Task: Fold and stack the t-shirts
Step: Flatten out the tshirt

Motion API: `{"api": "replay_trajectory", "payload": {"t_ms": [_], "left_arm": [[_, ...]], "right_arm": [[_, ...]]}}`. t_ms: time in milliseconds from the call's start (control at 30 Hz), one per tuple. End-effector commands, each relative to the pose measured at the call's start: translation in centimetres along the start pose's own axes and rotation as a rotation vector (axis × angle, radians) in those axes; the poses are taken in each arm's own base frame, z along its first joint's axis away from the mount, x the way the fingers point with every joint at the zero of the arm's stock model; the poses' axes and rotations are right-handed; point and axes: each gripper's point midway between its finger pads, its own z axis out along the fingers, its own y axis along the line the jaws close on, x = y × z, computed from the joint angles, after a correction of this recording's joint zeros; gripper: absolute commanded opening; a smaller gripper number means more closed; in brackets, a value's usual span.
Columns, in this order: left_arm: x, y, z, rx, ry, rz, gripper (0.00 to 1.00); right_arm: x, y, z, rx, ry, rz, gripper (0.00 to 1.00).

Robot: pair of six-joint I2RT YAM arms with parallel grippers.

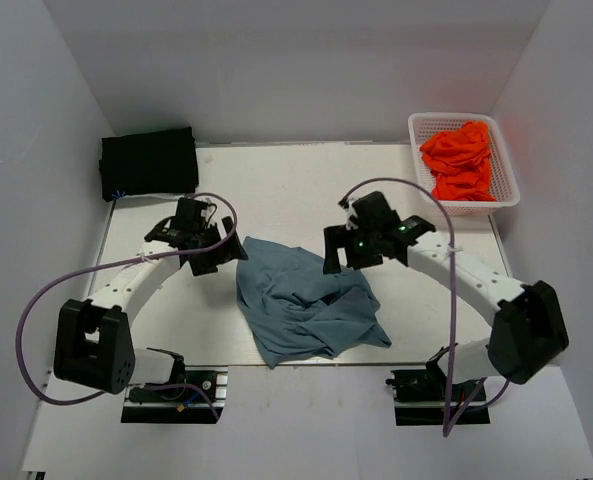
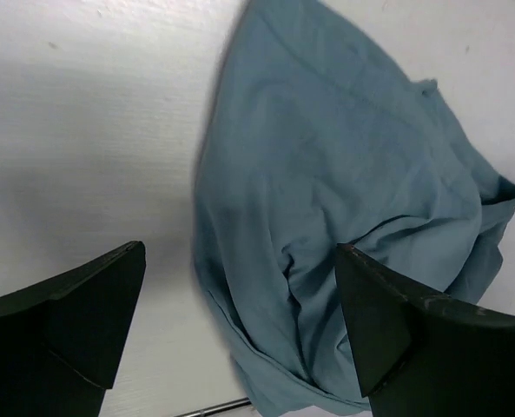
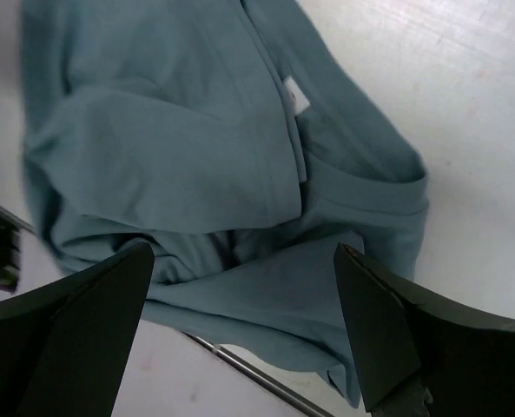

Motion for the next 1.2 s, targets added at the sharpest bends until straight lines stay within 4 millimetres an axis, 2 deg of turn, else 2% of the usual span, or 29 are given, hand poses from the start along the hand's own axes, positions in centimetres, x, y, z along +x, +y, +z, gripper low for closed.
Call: {"api": "replay_trajectory", "payload": {"t_ms": [0, 33, 67, 167, 200, 267, 300, 367, 400, 467, 533, 567, 667, 700, 733, 767, 900, 933, 967, 1000, 1033, 1133, 1167], "left_arm": [[0.9, -1.9, 1.4, 0.111, 0.021, -0.024, 1.00], [1.4, -1.9, 2.0, 0.115, 0.026, -0.016, 1.00], [1.6, -1.9, 2.2, 0.117, 0.040, -0.027, 1.00], [1.7, -1.0, 3.5, 0.057, 0.037, -0.031, 1.00], [1.7, -0.6, 3.8, 0.023, 0.026, -0.024, 1.00], [2.1, 0.0, 4.6, -0.015, 0.040, -0.020, 1.00], [2.0, 0.2, 5.0, -0.025, 0.037, -0.020, 1.00], [2.1, 0.2, 5.8, -0.037, 0.046, -0.014, 1.00], [2.3, 0.1, 6.6, -0.040, 0.060, -0.007, 0.99], [2.6, -0.4, 7.3, -0.033, 0.081, 0.001, 0.99], [2.7, -0.4, 8.2, -0.049, 0.099, 0.008, 0.96], [2.7, 0.1, 8.5, -0.074, 0.094, 0.009, 0.95], [2.9, 0.9, 9.1, -0.125, 0.094, 0.019, 0.90], [3.1, 0.6, 9.1, -0.122, 0.097, 0.018, 0.86], [3.0, 0.7, 9.2, -0.130, 0.091, 0.018, 0.80], [3.4, 0.7, 9.4, -0.133, 0.103, 0.027, 0.76], [4.0, 0.3, 10.1, -0.132, 0.120, 0.054, 0.57], [4.2, 0.1, 10.1, -0.129, 0.123, 0.062, 0.45], [4.0, 0.2, 10.4, -0.144, 0.123, 0.063, 0.38], [3.9, -0.3, 10.2, -0.139, 0.125, 0.073, 0.30], [3.8, -0.1, 10.3, -0.153, 0.127, 0.084, 0.16], [2.4, -0.7, 10.0, -0.181, 0.100, 0.105, 0.00], [2.1, -0.9, 9.8, -0.181, 0.099, 0.106, 0.00]], "right_arm": [[1.2, -1.3, 1.8, 0.114, 0.014, 0.010, 0.90], [0.6, -1.0, 2.1, 0.098, -0.021, 0.009, 0.90], [1.4, -1.0, 2.5, 0.093, -0.011, 0.034, 0.90], [1.1, -1.1, 3.0, 0.097, -0.038, 0.068, 0.90], [1.3, -2.6, 3.0, 0.183, -0.038, 0.072, 0.90], [1.7, -4.0, 2.8, 0.270, -0.044, 0.126, 0.90], [1.9, -5.8, 2.5, 0.359, -0.059, 0.153, 0.90], [3.1, -6.9, 2.7, 0.401, -0.055, 0.188, 0.84], [3.1, -7.3, 2.9, 0.415, -0.080, 0.202, 0.82], [3.0, -7.5, 3.3, 0.417, -0.099, 0.228, 0.86], [3.5, -7.5, 4.1, 0.411, -0.091, 0.262, 0.83], [3.4, -7.3, 4.4, 0.394, -0.092, 0.268, 0.83], [4.3, -8.5, 5.4, 0.449, -0.067, 0.287, 0.77], [4.4, -8.9, 5.4, 0.471, -0.068, 0.300, 0.70], [4.6, -9.5, 5.6, 0.504, -0.071, 0.322, 0.56], [4.7, -9.6, 5.9, 0.507, -0.072, 0.325, 0.50], [5.6, -10.0, 7.0, 0.501, -0.034, 0.345, 0.46], [5.8, -10.1, 7.4, 0.506, -0.025, 0.361, 0.42], [5.8, -10.6, 7.4, 0.516, -0.024, 0.380, 0.42], [5.9, -10.3, 7.5, 0.511, -0.021, 0.371, 0.42], [5.7, -10.0, 7.5, 0.499, -0.035, 0.363, 0.40], [6.5, -11.1, 7.9, 0.536, -0.017, 0.367, 0.40], [6.5, -11.2, 8.0, 0.537, -0.014, 0.370, 0.31]]}}
